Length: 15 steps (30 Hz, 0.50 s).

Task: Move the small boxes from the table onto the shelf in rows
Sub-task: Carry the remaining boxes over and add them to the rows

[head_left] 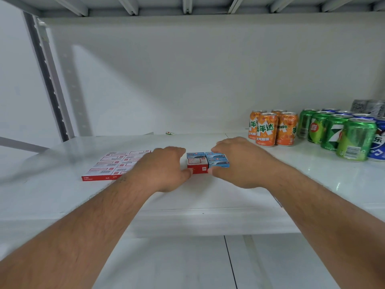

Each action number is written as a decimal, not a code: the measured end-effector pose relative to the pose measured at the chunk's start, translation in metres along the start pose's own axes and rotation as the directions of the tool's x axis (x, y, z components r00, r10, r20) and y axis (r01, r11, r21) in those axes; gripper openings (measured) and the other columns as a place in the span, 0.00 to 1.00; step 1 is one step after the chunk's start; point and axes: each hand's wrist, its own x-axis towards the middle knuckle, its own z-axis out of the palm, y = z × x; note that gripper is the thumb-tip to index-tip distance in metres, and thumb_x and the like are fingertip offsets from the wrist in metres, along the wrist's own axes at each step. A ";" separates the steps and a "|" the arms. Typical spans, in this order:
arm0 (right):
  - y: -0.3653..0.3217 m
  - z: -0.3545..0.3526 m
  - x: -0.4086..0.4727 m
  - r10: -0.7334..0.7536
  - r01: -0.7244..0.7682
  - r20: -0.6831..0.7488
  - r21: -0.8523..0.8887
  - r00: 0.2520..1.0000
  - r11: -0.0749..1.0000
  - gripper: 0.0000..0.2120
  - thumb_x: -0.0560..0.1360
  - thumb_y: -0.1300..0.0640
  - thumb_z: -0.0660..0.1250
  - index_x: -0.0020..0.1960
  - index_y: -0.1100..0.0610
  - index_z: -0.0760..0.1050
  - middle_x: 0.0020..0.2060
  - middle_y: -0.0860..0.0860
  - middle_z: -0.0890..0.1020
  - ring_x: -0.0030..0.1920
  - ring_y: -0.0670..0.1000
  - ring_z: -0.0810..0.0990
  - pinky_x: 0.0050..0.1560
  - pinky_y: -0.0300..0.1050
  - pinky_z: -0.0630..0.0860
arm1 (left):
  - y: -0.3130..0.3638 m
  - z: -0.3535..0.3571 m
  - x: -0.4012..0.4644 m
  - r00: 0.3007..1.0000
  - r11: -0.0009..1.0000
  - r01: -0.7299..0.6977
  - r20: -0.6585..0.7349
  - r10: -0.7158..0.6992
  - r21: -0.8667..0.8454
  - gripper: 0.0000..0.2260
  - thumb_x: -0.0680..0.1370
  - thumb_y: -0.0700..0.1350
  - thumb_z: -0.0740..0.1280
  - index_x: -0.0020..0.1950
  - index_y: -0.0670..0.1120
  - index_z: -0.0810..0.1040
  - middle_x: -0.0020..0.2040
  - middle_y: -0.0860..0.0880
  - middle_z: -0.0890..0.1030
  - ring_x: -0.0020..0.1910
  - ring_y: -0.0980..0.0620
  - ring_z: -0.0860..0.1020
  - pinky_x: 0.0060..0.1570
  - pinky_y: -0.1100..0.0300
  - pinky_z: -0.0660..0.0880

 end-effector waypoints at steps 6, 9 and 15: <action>-0.043 0.005 -0.008 -0.048 0.048 0.005 0.069 0.999 0.997 0.18 0.76 0.37 0.63 0.56 0.49 0.72 0.51 0.45 0.74 0.59 0.52 0.71 0.58 0.51 0.73 | -0.023 -0.005 -0.029 0.999 0.999 0.032 -0.001 -0.032 0.042 0.31 0.77 0.62 0.59 0.78 0.54 0.57 0.78 0.54 0.61 0.75 0.48 0.63 0.70 0.50 0.65; -0.065 0.005 -0.014 -0.080 0.078 0.032 0.081 0.996 0.994 0.25 0.78 0.37 0.61 0.68 0.52 0.70 0.64 0.47 0.74 0.69 0.54 0.67 0.65 0.53 0.69 | -0.032 -0.010 -0.051 0.996 0.995 0.086 -0.029 -0.085 0.052 0.30 0.77 0.62 0.59 0.78 0.55 0.58 0.77 0.55 0.61 0.74 0.48 0.63 0.70 0.51 0.65; -0.103 -0.002 -0.038 -0.224 0.223 -0.007 0.128 0.975 0.966 0.30 0.79 0.38 0.60 0.77 0.52 0.63 0.75 0.50 0.67 0.74 0.55 0.63 0.72 0.53 0.64 | -0.037 -0.025 -0.112 0.963 0.964 0.256 -0.109 -0.247 0.078 0.27 0.75 0.62 0.60 0.73 0.54 0.66 0.72 0.52 0.70 0.68 0.46 0.70 0.63 0.50 0.71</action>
